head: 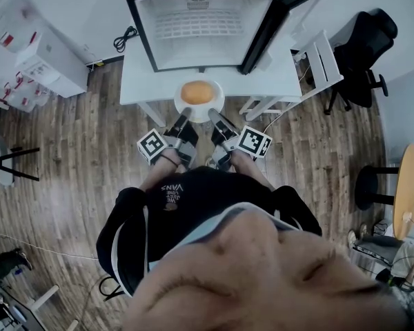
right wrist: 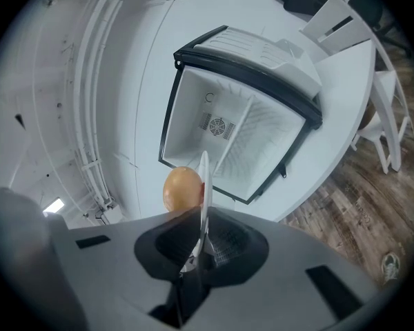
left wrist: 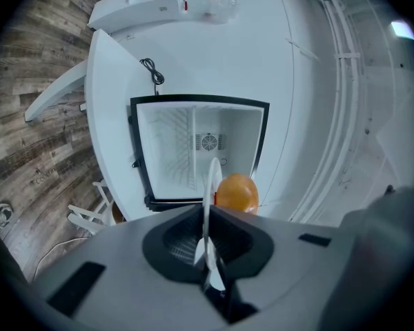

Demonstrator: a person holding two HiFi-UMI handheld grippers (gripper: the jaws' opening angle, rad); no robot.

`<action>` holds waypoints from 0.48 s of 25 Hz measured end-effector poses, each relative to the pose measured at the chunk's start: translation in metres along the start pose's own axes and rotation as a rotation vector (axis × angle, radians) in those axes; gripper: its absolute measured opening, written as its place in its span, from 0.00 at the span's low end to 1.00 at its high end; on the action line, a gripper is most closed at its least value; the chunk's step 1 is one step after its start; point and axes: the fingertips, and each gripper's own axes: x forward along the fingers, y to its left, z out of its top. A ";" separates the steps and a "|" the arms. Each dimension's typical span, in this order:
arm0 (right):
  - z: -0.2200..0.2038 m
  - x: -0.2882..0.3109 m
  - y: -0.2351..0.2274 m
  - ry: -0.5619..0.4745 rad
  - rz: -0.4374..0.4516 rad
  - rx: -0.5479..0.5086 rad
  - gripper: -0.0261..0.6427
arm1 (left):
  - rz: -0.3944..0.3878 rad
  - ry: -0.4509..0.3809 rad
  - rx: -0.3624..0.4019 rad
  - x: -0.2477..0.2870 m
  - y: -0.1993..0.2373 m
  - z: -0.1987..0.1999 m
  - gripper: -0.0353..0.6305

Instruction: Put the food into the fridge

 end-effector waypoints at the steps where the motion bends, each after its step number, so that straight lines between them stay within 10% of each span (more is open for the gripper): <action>1: 0.003 0.000 -0.004 0.005 -0.011 0.004 0.08 | 0.000 -0.005 -0.001 0.003 0.000 0.000 0.10; 12: 0.038 0.010 -0.022 0.052 0.014 0.001 0.08 | 0.004 -0.063 0.011 0.039 0.006 0.002 0.10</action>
